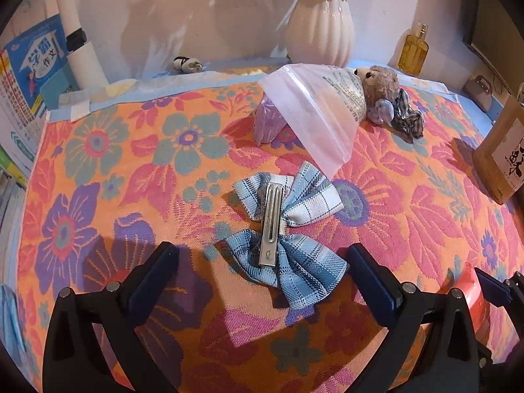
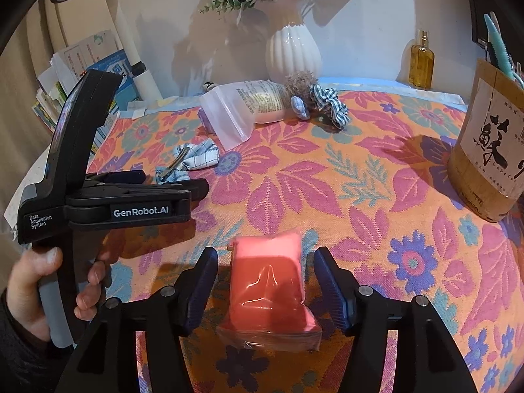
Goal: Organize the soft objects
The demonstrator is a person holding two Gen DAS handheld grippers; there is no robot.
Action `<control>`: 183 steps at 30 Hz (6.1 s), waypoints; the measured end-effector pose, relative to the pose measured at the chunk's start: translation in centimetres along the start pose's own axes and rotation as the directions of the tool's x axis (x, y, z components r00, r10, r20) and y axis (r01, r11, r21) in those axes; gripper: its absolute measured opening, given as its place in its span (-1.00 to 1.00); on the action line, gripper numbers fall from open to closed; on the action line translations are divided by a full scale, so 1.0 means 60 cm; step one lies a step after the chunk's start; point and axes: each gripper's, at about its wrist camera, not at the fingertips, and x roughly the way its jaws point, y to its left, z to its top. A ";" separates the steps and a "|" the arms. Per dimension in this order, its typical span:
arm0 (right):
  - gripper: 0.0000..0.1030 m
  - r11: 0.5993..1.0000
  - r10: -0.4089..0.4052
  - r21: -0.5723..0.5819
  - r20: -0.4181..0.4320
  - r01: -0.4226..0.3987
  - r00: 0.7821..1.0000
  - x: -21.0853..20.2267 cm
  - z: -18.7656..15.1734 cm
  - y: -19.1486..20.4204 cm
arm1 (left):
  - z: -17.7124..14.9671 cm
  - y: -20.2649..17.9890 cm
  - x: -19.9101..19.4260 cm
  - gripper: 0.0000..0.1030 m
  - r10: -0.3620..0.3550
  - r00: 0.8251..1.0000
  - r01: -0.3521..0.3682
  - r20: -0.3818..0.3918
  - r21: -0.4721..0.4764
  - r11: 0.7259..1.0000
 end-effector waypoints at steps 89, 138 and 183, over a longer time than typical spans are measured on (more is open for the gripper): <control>0.62 0.782 -0.428 0.572 0.203 0.249 0.881 -0.360 0.095 -0.581 | 0.149 -0.621 -0.187 0.84 -0.564 0.821 0.483 0.084 0.425 0.766; 1.00 0.988 -0.148 -0.061 -0.101 0.143 0.984 0.046 0.036 -0.029 | -0.073 0.088 -0.060 0.98 0.074 0.997 -0.077 -0.020 -0.249 0.965; -0.64 0.989 -0.147 -0.041 -0.037 0.145 0.988 0.141 0.222 -0.126 | 0.150 -0.056 -0.014 0.82 -0.328 0.935 0.287 0.133 0.258 0.923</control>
